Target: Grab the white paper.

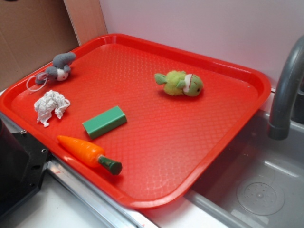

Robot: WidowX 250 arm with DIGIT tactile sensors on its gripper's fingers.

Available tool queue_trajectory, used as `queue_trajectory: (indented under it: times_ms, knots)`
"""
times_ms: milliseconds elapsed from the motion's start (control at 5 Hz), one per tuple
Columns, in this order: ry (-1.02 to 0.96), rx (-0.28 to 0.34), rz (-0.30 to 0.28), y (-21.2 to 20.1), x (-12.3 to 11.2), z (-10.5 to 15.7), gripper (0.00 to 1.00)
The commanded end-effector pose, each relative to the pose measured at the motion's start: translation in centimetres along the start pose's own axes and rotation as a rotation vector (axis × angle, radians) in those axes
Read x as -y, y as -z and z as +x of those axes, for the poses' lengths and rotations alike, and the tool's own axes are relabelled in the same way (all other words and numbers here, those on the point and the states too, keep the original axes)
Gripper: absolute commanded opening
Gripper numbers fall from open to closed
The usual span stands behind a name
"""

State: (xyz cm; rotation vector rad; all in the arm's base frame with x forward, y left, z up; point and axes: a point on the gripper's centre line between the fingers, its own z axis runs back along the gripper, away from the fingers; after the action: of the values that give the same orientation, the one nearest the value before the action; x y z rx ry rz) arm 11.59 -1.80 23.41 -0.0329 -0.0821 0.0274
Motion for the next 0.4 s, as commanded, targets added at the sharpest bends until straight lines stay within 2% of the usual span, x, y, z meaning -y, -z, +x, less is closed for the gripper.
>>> queue_trajectory:
  times_ms: [0,200]
  knots:
    - [0.0,0.0,0.0,0.0,0.0,0.0,1.0]
    - [0.08,0.062,-0.017,0.2,-0.7,-1.0,1.0]
